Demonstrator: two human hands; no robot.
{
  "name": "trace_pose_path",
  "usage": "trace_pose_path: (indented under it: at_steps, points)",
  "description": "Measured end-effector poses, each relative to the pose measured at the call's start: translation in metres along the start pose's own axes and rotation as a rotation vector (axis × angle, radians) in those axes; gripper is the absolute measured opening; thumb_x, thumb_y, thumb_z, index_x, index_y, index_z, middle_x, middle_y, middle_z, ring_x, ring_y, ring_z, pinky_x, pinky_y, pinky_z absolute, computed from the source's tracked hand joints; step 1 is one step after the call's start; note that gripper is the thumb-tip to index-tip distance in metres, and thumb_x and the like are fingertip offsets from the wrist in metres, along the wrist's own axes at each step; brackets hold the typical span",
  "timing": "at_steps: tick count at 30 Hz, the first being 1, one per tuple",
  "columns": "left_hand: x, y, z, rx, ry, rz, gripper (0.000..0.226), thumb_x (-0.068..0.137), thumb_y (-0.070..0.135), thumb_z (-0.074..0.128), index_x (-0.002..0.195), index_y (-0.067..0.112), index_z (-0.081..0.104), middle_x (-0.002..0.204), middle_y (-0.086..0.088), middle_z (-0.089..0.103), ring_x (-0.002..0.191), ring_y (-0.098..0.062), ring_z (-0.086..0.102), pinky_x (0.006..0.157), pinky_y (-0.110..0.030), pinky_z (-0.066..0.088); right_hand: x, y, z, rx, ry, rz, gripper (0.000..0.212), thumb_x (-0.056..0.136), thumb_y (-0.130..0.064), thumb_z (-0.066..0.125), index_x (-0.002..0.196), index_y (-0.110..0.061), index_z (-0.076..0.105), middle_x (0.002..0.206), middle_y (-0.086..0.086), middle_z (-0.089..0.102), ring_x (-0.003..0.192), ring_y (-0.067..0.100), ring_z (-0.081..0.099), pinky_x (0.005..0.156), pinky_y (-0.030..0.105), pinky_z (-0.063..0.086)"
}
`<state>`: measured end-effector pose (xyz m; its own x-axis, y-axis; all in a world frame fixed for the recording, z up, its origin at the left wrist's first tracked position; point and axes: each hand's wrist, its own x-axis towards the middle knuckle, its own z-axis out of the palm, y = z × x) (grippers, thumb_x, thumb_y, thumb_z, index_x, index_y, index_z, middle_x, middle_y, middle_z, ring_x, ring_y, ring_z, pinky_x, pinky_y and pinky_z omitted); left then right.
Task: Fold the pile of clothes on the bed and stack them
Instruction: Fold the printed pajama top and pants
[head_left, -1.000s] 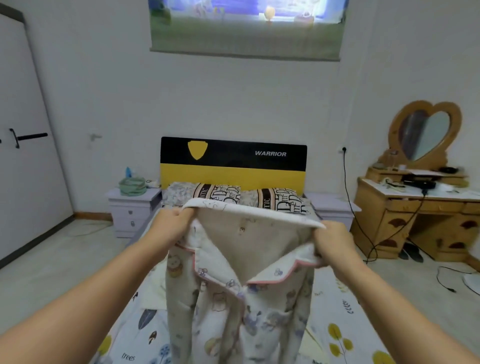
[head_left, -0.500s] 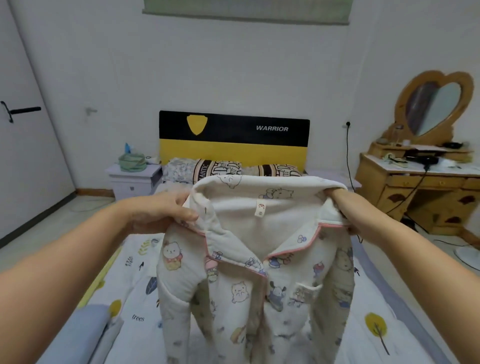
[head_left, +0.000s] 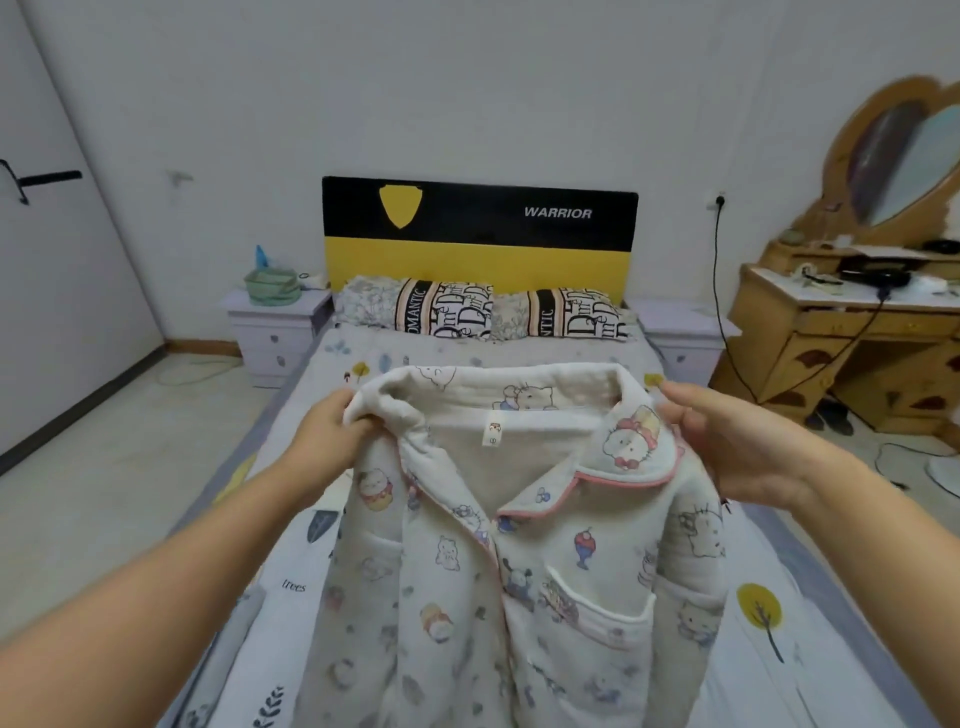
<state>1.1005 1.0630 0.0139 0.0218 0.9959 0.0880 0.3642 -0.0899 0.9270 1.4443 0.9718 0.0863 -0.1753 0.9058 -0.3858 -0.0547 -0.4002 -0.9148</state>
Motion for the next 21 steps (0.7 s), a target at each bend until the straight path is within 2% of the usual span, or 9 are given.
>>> trace_pose_path:
  at_steps: [2,4,7,9,11,13,15,17,21]
  points:
    - [-0.002,-0.009,0.002,-0.091,0.017,-0.055,0.007,0.091,0.014,0.055,0.095,0.012,0.059,0.096,-0.015,0.064,0.091,-0.034,0.061,0.074,-0.050,0.054,0.002,-0.002,-0.004,0.040,-0.007,-0.037,0.033,0.082,-0.025,0.046,0.076,-0.007,0.073,0.085,0.015,0.068,0.071,0.024,0.065,0.070,0.036,0.054]
    - [-0.003,-0.014,0.005,-0.084,0.019,-0.058,0.012,0.093,0.023,0.056,0.094,0.012,0.060,0.095,-0.013,0.065,0.090,-0.032,0.061,0.074,-0.044,0.052,0.004,-0.004,-0.005,0.018,0.039,-0.072,0.036,0.084,-0.007,0.036,0.090,0.001,0.070,0.092,0.021,0.067,0.076,0.027,0.065,0.073,0.037,0.053]
    - [0.001,-0.015,0.003,-0.012,-0.064,-0.069,0.019,0.092,0.022,0.057,0.096,0.004,0.062,0.092,-0.015,0.068,0.082,-0.027,0.064,0.073,-0.037,0.051,0.005,-0.002,-0.008,-0.197,0.149,-0.122,0.030,0.082,0.010,0.043,0.094,0.001,0.069,0.099,0.024,0.069,0.080,0.029,0.068,0.070,0.035,0.057]
    - [0.004,-0.011,-0.010,0.039,-0.287,-0.138,0.014,0.087,0.018,0.063,0.092,0.005,0.065,0.082,-0.009,0.072,0.073,-0.018,0.067,0.062,-0.027,0.052,0.005,0.002,-0.014,-0.370,0.247,-0.158,0.023,0.081,0.009,0.057,0.097,-0.003,0.069,0.099,0.020,0.070,0.084,0.029,0.070,0.073,0.036,0.058]
    - [0.005,-0.007,-0.026,0.070,-0.624,-0.250,0.022,0.079,0.009,0.070,0.099,0.001,0.067,0.093,-0.013,0.072,0.084,-0.021,0.069,0.069,-0.029,0.055,0.006,0.011,-0.020,-0.544,0.385,-0.208,0.017,0.080,-0.001,0.068,0.095,-0.009,0.070,0.092,0.013,0.073,0.085,0.028,0.069,0.077,0.039,0.057]
    - [0.005,-0.005,-0.036,0.209,-0.835,-0.253,0.023,0.073,0.002,0.073,0.095,0.001,0.070,0.099,-0.014,0.072,0.091,-0.024,0.068,0.075,-0.029,0.055,0.009,0.020,-0.020,-0.700,0.535,-0.268,0.004,0.081,-0.011,0.071,0.084,-0.013,0.072,0.084,0.007,0.072,0.080,0.025,0.066,0.074,0.039,0.054]
    - [0.003,-0.003,-0.036,0.341,-0.785,-0.160,0.010,0.075,0.001,0.073,0.085,0.005,0.073,0.093,-0.011,0.073,0.087,-0.021,0.068,0.075,-0.026,0.055,0.015,0.028,-0.019,-0.801,0.658,-0.330,0.009,0.082,-0.010,0.068,0.075,-0.015,0.070,0.079,0.005,0.070,0.078,0.025,0.063,0.070,0.039,0.053]
    - [0.003,-0.002,-0.033,0.260,-0.641,-0.092,0.005,0.082,0.002,0.066,0.086,0.001,0.068,0.089,-0.010,0.072,0.084,-0.020,0.066,0.076,-0.025,0.054,0.019,0.032,-0.018,-0.847,0.755,-0.376,0.015,0.084,-0.006,0.063,0.072,-0.015,0.066,0.075,0.003,0.066,0.076,0.026,0.060,0.066,0.036,0.049]
    - [-0.003,0.007,-0.032,-0.033,-0.659,-0.154,0.028,0.083,0.011,0.064,0.102,-0.008,0.057,0.101,-0.023,0.066,0.090,-0.028,0.063,0.083,-0.040,0.050,0.026,0.036,-0.024,-0.875,0.844,-0.392,0.011,0.089,-0.009,0.052,0.079,-0.010,0.057,0.072,0.005,0.059,0.069,0.024,0.052,0.057,0.033,0.039]
